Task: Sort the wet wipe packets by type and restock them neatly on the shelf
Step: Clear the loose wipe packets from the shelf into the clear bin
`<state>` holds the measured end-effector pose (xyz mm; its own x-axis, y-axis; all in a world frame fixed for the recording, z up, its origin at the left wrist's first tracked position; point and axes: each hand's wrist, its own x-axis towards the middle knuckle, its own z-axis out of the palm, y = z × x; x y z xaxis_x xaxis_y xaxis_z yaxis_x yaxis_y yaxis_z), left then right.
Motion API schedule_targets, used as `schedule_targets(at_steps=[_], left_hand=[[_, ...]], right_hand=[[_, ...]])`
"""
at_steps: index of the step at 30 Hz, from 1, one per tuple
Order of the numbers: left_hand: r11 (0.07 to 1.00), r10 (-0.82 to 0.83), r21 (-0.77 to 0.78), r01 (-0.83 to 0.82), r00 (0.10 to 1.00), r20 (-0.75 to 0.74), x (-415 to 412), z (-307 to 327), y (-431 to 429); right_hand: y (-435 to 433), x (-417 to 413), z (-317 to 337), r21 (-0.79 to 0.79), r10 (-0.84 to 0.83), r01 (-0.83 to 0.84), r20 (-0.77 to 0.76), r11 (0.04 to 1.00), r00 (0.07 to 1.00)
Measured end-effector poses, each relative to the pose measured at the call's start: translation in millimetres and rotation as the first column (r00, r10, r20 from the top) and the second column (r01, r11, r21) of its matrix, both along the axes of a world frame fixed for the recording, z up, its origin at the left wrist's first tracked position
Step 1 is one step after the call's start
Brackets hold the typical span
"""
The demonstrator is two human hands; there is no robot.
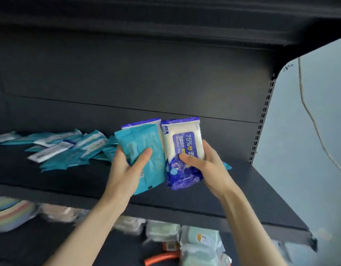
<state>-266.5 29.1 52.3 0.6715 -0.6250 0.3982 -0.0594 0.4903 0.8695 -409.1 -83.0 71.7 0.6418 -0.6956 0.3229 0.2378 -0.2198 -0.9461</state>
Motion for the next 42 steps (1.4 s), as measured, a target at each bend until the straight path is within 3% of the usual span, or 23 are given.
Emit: schedule_targets(at_steps=[5,11,15,22,31,37,42], left_hand=[[0.994,0.108,0.031,-0.105,0.986,-0.126,46.4,-34.7,133.6],[0.928,0.302,0.221,-0.298,0.953,0.015,133.2,-99.4,298.1],[0.873,0.390,0.314,-0.372,0.921,0.004,207.3,-142.5,388.2],[0.841,0.385,0.474,-0.261,0.905,-0.184,339.0,-210.7,478.6],[0.685,0.447,0.724,-0.082,0.832,-0.328,528.6,-340.9,516.6],[0.541,0.358,0.838,0.073,0.881,-0.308,628.0,-448.5,537.9],[0.383,0.227,0.904,0.191,0.929,-0.293,689.7,-551.5,548.2]], right_hand=[[128.9,72.5,-46.8,0.103,0.025,-0.034,0.093,0.994,0.995],[288.3,176.1,-124.1,0.223,-0.021,0.013,0.032,0.975,0.999],[369.5,244.1,-164.8,0.276,0.085,-0.057,-0.089,0.959,0.992],[449.8,377.6,-233.7,0.436,0.284,-0.159,-0.237,0.886,0.929],[487.0,566.2,-379.0,0.596,0.317,-0.037,-0.372,0.802,0.872],[511.4,648.6,-486.7,0.547,0.241,0.127,-0.550,0.828,0.800],[539.1,696.1,-583.3,0.452,0.159,0.294,-0.730,0.842,0.665]])
